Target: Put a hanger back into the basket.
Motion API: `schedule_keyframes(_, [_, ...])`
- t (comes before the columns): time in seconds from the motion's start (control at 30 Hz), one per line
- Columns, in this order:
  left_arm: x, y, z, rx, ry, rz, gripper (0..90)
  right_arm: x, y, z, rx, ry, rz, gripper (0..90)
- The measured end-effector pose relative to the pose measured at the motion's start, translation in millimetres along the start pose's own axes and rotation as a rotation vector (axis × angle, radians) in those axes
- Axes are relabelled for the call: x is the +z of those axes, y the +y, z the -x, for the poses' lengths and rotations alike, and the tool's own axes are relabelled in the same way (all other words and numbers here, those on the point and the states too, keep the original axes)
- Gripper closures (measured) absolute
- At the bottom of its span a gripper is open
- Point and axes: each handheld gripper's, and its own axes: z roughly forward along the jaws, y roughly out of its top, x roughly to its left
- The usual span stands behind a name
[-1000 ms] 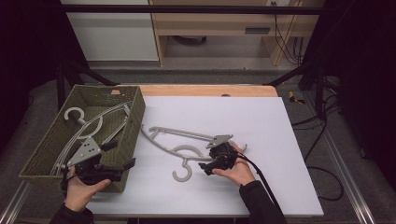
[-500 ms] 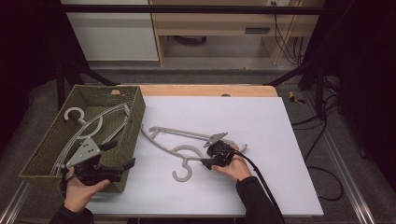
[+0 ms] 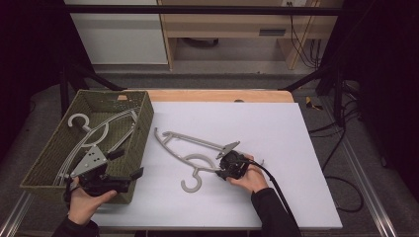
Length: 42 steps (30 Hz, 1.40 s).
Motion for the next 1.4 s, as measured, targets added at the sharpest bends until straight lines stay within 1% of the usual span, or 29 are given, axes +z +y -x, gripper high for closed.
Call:
schedule_keyframes(0.03, [0.1,0.0,0.3,0.0,-0.001,-0.001,9.1,-1.4,-1.1,-0.8,0.001,0.012,-0.007,71.9])
schedule_keyframes(0.07, [0.4,-0.1,0.6,0.0,-0.002,0.0,9.1,-2.9,-2.3,-1.3,-0.009,0.029,-0.012,73.4])
schedule_keyframes(0.1, [0.6,0.0,0.6,0.0,-0.001,-0.001,9.1,-6.0,-6.1,-3.3,-0.017,0.054,-0.021,76.6])
schedule_keyframes(0.17, [0.8,-0.1,0.8,0.0,-0.001,-0.002,9.1,-6.8,-6.9,-4.8,-0.007,0.065,-0.022,77.9])
schedule_keyframes(0.2, [0.9,-0.1,0.9,0.002,-0.001,-0.003,9.1,-8.4,-8.8,-5.6,-0.01,0.09,-0.024,79.2])
schedule_keyframes(0.27, [1.1,-0.1,1.2,0.002,-0.002,-0.002,9.1,-10.1,-11.7,-9.2,0.001,0.112,-0.024,81.4])
schedule_keyframes(0.3, [1.2,0.0,1.3,0.001,-0.002,-0.002,9.1,-11.1,-13.3,-10.5,-0.005,0.123,-0.023,81.5])
schedule_keyframes(0.43, [1.3,-0.1,1.6,0.003,-0.002,-0.002,9.2,-15.8,-21.6,-13.0,0.042,0.115,-0.012,81.6])
schedule_keyframes(0.53, [2.2,-0.3,2.0,0.004,-0.005,-0.008,9.2,-19.4,-28.2,-15.7,0.061,0.104,0.001,81.2])
schedule_keyframes(0.6, [2.7,-0.4,2.6,0.006,-0.005,-0.01,9.2,-21.0,-30.0,-18.1,0.051,0.086,0.0,79.5])
schedule_keyframes(0.63, [3.0,-0.3,3.0,0.007,-0.005,-0.011,9.2,-21.7,-30.0,-19.6,0.051,0.073,-0.008,76.7])
schedule_keyframes(0.7, [3.1,-0.1,3.3,0.01,-0.006,-0.011,9.1,-22.7,-30.3,-21.4,0.034,0.081,-0.025,73.8])
schedule_keyframes(0.73, [3.0,-0.1,3.4,0.01,-0.007,-0.011,9.1,-22.7,-30.2,-21.8,0.027,0.071,-0.031,74.1])
schedule_keyframes(0.77, [3.1,-0.1,3.4,0.01,-0.008,-0.011,9.2,-22.8,-29.7,-22.9,0.033,0.068,-0.035,73.9])
schedule_keyframes(0.83, [3.5,-0.4,3.5,0.011,-0.007,-0.014,9.2,-22.7,-28.8,-21.0,0.026,0.081,-0.045,74.8])
schedule_keyframes(0.87, [3.6,-0.5,3.5,0.012,-0.007,-0.015,9.1,-22.3,-28.0,-19.3,0.029,0.084,-0.051,75.4])
schedule_keyframes(0.9, [3.7,-0.6,3.5,0.011,-0.008,-0.015,9.2,-22.6,-27.1,-18.7,0.044,0.089,-0.059,75.7])
schedule_keyframes(0.93, [3.9,-0.5,3.4,0.01,-0.008,-0.015,9.1,-22.2,-26.5,-17.8,0.042,0.088,-0.064,76.2])
schedule_keyframes(0.97, [4.1,-0.5,3.3,0.01,-0.008,-0.015,9.2,-21.9,-25.6,-17.9,0.034,0.083,-0.072,75.9])
schedule_keyframes(1.0, [4.3,-0.6,3.4,0.009,-0.007,-0.016,9.2,-21.8,-24.0,-19.5,0.038,0.077,-0.08,75.8])
schedule_keyframes(1.03, [4.5,-0.7,3.5,0.009,-0.008,-0.017,9.2,-21.4,-22.8,-19.5,0.019,0.073,-0.093,75.8])
schedule_keyframes(1.07, [4.7,-0.7,3.9,0.009,-0.008,-0.018,9.2,-21.3,-20.8,-21.8,0.03,0.071,-0.104,76.0])
schedule_keyframes(1.1, [4.8,-0.5,4.2,0.011,-0.008,-0.018,9.2,-21.1,-19.5,-23.2,0.028,0.061,-0.116,76.3])
schedule_keyframes(1.2, [4.8,0.0,5.1,0.016,-0.011,-0.016,9.2,-20.3,-17.4,-25.9,0.024,0.042,-0.125,81.0])
schedule_keyframes(1.23, [4.8,0.0,5.1,0.016,-0.012,-0.016,9.2,-20.4,-17.5,-25.2,0.004,0.039,-0.127,81.4])
schedule_keyframes(1.3, [5.1,-0.2,5.0,0.017,-0.011,-0.018,9.2,-20.4,-16.7,-26.1,0.002,0.034,-0.131,81.9])
schedule_keyframes(1.33, [5.3,-0.5,4.8,0.016,-0.012,-0.02,9.2,-20.5,-16.5,-25.8,0.006,0.034,-0.133,82.1])
schedule_keyframes(1.37, [5.4,-0.6,4.6,0.016,-0.011,-0.021,9.2,-20.7,-16.2,-25.9,0.026,0.026,-0.136,82.1])
schedule_keyframes(1.4, [5.4,-0.7,4.5,0.015,-0.01,-0.022,9.2,-21.0,-16.5,-26.0,0.034,0.025,-0.131,82.2])
